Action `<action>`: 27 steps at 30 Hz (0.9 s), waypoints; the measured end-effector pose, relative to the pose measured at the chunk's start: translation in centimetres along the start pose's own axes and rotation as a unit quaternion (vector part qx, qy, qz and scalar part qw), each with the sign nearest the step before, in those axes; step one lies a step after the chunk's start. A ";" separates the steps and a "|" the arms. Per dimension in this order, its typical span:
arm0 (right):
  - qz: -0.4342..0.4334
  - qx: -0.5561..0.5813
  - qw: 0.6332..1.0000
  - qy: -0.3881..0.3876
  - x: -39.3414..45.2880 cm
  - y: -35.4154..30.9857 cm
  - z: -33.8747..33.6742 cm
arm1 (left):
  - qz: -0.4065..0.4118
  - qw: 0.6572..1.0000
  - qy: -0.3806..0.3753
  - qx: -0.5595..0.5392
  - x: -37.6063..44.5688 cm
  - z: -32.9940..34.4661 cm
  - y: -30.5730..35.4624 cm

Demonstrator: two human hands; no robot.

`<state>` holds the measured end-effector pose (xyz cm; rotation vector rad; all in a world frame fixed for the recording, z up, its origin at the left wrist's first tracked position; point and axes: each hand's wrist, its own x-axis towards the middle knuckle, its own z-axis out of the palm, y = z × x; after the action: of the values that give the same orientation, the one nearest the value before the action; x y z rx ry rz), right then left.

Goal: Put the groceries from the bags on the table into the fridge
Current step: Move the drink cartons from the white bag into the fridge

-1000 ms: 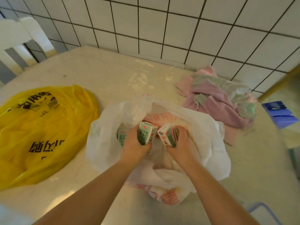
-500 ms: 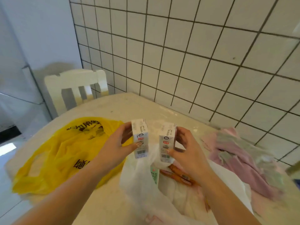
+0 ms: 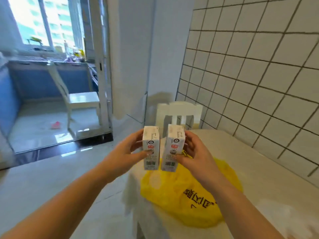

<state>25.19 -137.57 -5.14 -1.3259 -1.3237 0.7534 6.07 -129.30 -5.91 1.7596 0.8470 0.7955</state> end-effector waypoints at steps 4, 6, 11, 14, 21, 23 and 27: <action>-0.023 0.020 0.998 -0.063 4.4 -1.0 9.8 | -0.014 0.998 0.059 0.018 -1.8 -9.8 -2.5; -0.030 0.029 0.995 -0.086 6.5 -1.4 13.9 | -0.018 0.996 0.080 0.025 -2.4 -14.0 -3.6; -0.040 0.037 0.988 -0.143 12.0 -2.1 21.8 | -0.014 0.992 0.125 0.021 -2.6 -22.4 -6.2; -0.049 0.014 0.985 -0.167 15.6 -2.1 25.6 | -0.023 0.989 0.147 0.018 -1.5 -26.5 -8.1; -0.064 0.023 0.980 -0.185 26.3 -0.5 33.2 | -0.028 0.981 0.188 0.032 5.6 -35.3 -12.3; -0.067 0.026 0.980 -0.186 30.4 0.0 34.9 | -0.026 0.980 0.190 0.044 8.9 -37.9 -13.4; -0.075 0.030 0.981 -0.178 39.5 0.4 38.2 | -0.028 0.975 0.210 0.067 16.0 -43.4 -14.9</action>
<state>-3.35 -90.65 -5.01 -1.0602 -1.6503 0.9475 -23.66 -90.86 -5.02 1.6999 1.2492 1.1173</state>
